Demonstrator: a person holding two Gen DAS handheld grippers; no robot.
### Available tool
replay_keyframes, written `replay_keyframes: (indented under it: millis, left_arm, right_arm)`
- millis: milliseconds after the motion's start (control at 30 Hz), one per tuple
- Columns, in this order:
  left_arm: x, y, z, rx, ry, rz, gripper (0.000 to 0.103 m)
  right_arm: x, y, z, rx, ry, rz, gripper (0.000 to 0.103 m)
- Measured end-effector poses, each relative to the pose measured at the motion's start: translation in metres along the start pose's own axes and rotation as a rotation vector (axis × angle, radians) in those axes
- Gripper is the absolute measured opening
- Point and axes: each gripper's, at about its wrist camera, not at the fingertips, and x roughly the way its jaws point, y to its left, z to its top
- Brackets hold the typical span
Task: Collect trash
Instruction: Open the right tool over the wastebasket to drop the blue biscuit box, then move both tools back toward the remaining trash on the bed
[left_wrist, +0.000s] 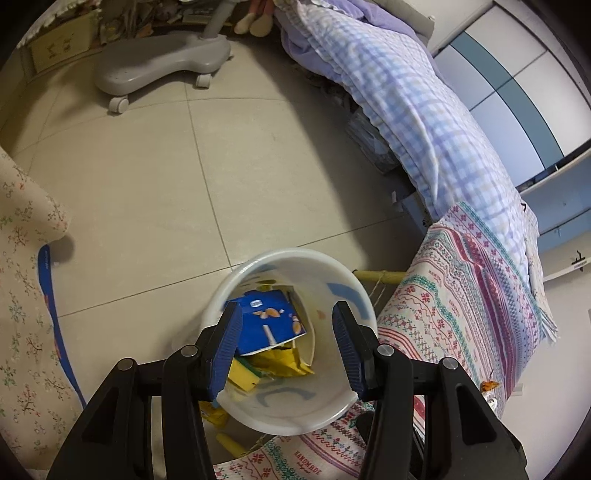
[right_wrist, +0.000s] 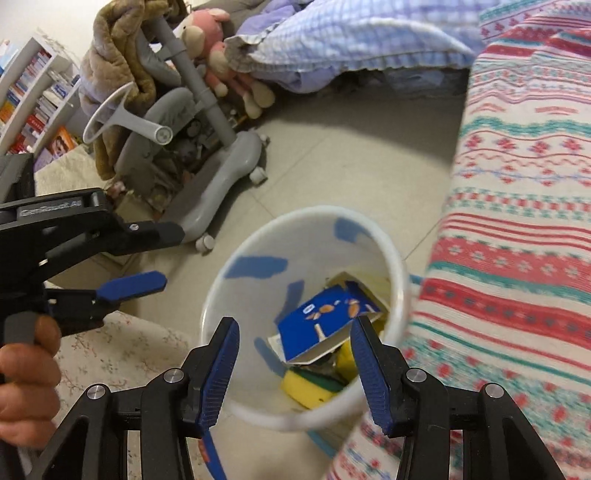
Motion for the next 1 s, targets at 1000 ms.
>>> replay_keyframes:
  millis: [1000]
  left_arm:
    - [0.023,-0.26,-0.153,0.772,0.118,-0.215,0.058]
  right_arm:
    - [-0.299,-0.224,-0.013,0.469,-0.263,-0.353,0.059]
